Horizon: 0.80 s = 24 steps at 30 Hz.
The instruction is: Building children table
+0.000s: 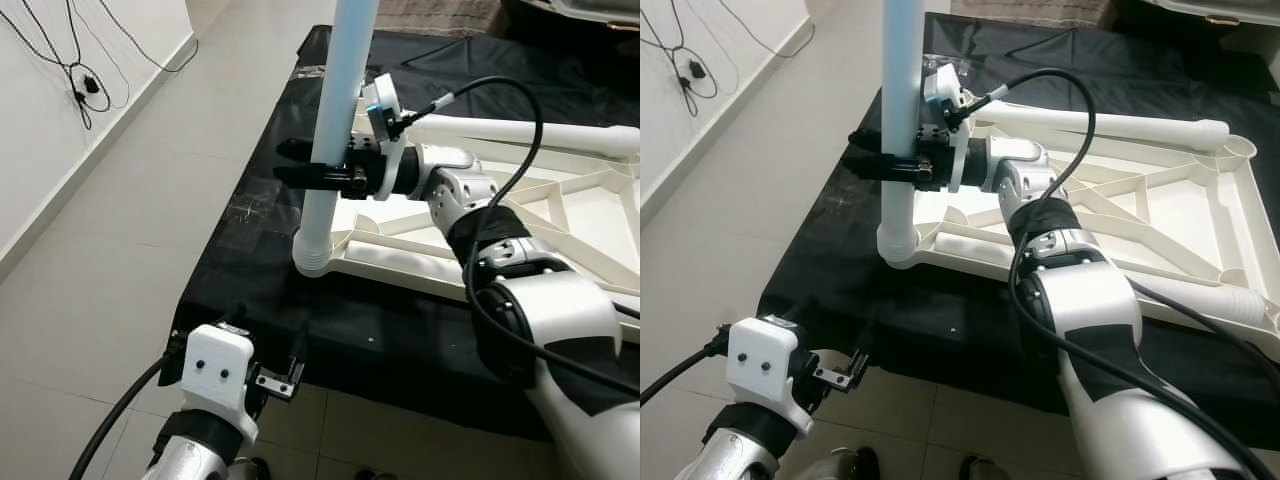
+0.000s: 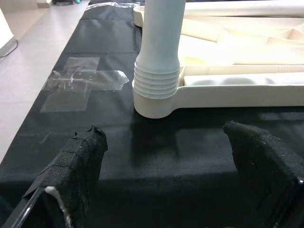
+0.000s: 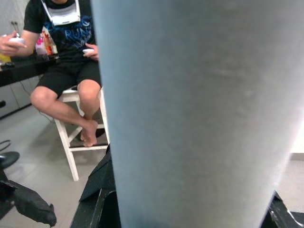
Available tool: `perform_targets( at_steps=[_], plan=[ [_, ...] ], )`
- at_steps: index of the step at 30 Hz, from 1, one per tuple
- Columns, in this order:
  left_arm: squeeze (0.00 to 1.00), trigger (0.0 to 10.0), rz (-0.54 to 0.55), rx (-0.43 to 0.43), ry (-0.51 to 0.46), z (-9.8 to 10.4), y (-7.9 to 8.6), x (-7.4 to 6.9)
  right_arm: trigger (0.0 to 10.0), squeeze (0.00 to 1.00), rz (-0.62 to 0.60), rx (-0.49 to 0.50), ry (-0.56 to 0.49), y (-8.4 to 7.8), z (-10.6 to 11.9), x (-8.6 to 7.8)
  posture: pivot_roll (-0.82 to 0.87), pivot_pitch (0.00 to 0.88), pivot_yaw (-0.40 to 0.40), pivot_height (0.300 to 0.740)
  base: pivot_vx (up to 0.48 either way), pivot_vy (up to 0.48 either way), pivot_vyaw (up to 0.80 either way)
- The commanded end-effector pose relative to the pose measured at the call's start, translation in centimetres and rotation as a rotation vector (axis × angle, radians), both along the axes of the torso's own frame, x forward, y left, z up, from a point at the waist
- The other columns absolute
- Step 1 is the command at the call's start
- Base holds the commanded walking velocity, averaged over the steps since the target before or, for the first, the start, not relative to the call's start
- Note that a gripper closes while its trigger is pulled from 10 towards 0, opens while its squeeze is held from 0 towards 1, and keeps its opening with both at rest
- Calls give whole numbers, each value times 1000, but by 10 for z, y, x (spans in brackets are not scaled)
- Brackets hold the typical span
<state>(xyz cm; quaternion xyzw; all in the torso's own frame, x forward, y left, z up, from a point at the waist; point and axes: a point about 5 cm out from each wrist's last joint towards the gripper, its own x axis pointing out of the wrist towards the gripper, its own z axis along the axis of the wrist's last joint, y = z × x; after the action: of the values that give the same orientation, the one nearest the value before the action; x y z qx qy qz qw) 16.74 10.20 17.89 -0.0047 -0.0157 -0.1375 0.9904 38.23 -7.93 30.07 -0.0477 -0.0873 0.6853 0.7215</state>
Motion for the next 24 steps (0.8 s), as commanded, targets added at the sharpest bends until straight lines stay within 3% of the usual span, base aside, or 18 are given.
perform_targets(
  at_steps=[1, 10, 19, 24],
  plan=[
    [0, 10000, 2, 1, -1, 1, -1, -4, 10000, 0, -11, -51, 38, 3, -17, 0, 96, 249, -48, 740, 0, 0, 0],
    [0, 10000, 5, 1, 0, 1, -1, -4, 10000, 0, -23, -74, 31, 5, -18, 1, 97, 255, -52, 740, 0, 0, 0],
    [0, 10000, 12, -1, 9, 0, -2, -6, 10000, 0, -111, -78, 13, 6, -10, 6, 96, 271, -54, 740, 0, 0, 0],
    [0, 10000, 13, 3, 6, 1, -3, -6, 10000, 0, -217, -96, -3, 7, -11, 11, 92, 279, -54, 740, 0, 0, 0]
  ],
)
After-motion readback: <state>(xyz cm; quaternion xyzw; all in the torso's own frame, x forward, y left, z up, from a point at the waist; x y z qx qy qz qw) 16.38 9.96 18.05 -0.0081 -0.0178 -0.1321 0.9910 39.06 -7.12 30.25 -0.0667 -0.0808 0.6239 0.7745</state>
